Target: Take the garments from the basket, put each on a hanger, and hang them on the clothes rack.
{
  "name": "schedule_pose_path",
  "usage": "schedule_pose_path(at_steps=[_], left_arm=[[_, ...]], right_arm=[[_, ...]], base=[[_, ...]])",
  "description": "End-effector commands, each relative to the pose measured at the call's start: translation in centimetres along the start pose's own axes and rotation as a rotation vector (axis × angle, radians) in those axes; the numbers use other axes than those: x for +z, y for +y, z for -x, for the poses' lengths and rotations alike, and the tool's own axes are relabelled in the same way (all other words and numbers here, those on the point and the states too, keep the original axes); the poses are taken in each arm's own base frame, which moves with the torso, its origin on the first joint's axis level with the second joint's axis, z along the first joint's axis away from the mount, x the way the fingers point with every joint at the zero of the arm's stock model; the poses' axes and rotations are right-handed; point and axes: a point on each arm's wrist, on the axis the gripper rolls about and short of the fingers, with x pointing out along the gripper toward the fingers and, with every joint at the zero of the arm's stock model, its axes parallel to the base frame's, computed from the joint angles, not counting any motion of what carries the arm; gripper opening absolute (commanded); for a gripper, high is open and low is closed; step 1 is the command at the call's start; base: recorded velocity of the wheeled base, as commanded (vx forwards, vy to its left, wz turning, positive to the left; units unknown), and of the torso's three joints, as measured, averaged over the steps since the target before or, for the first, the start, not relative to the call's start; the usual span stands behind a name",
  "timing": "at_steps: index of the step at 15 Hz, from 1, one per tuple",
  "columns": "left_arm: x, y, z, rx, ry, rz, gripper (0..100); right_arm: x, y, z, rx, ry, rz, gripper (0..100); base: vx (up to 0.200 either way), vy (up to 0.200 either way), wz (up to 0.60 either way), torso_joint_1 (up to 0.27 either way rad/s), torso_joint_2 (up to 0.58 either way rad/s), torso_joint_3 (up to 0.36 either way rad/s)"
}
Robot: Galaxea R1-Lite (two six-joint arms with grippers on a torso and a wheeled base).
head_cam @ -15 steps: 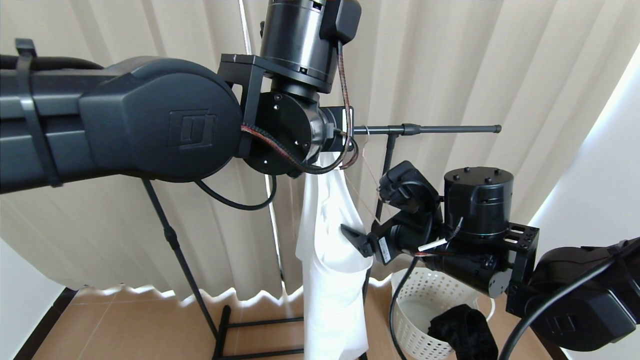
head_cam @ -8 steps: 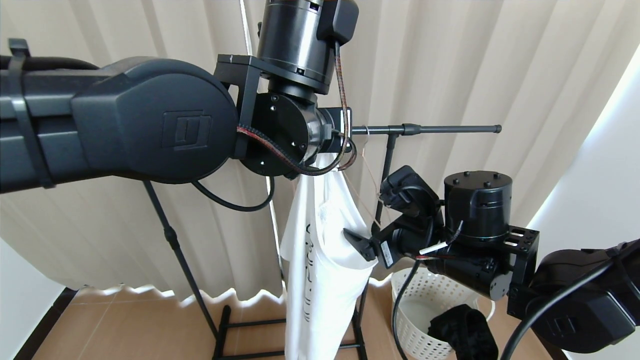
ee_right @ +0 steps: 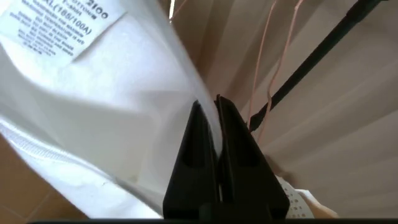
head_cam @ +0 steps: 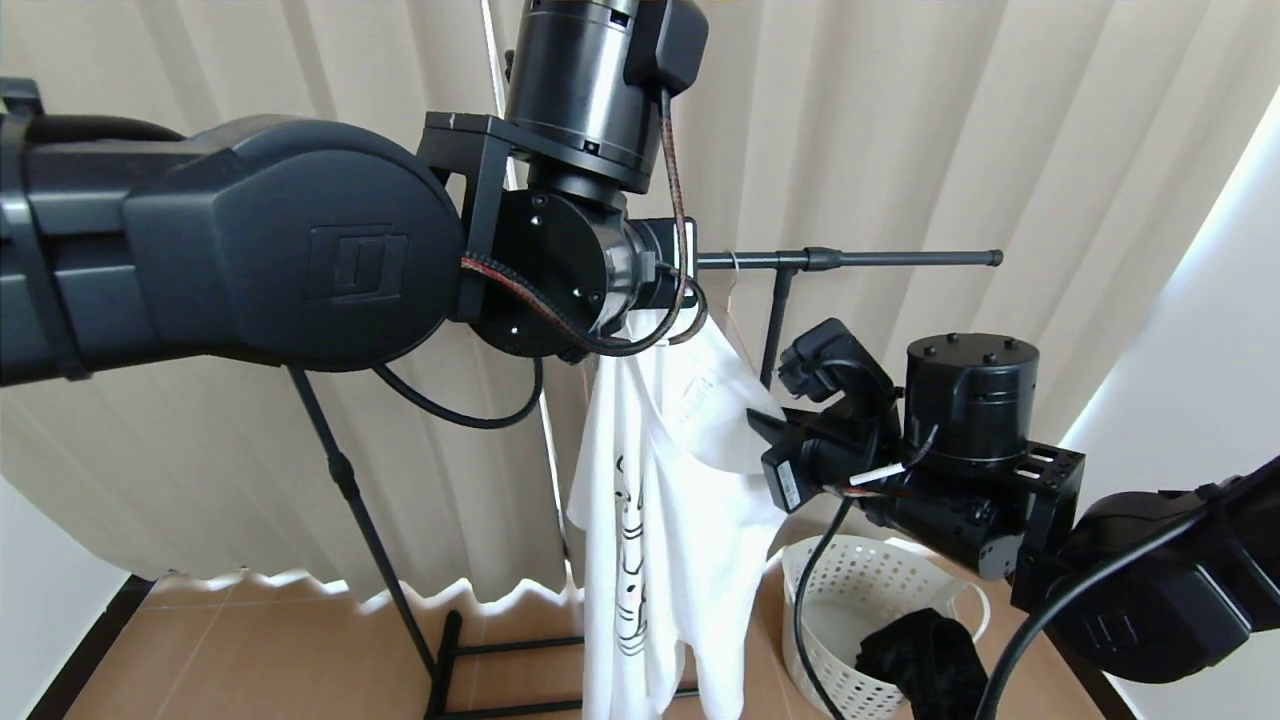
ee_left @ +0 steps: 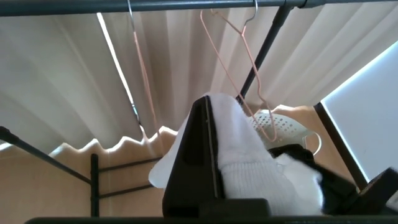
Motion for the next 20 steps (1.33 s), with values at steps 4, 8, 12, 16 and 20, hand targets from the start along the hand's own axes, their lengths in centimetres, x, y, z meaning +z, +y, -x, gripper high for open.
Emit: schedule_pose_path(at_steps=[4, 8, 12, 16, 20], left_arm=[[-6.1, 0.9, -2.1, 0.066, 0.177, -0.081, 0], [-9.2, 0.7, -3.6, 0.095, 0.261, -0.104, 100], [-9.3, 1.7, -3.9, 0.112, 0.271, -0.100, 100], [-9.1, 4.8, -3.6, -0.031, 0.377, -0.044, 100], [-7.9, 10.7, -1.1, -0.448, 0.491, 0.019, 100]], right_arm=[[2.2, -4.0, 1.0, -0.115, -0.078, -0.035, 0], [2.2, -4.0, 1.1, -0.115, -0.078, -0.034, 0], [2.4, -4.0, 1.2, -0.117, -0.087, -0.034, 0], [2.3, -4.0, 1.2, -0.116, -0.084, -0.034, 0], [2.3, -4.0, 1.3, -0.116, -0.084, -0.031, 0]], base=[[0.000, 0.000, 0.00, 0.000, 0.00, 0.000], [0.000, 0.000, 0.00, 0.000, 0.00, 0.000], [0.000, 0.000, 0.00, 0.000, 0.00, 0.000], [0.000, 0.000, 0.00, 0.000, 0.00, 0.000], [0.000, 0.000, 0.00, 0.000, 0.00, 0.000]])
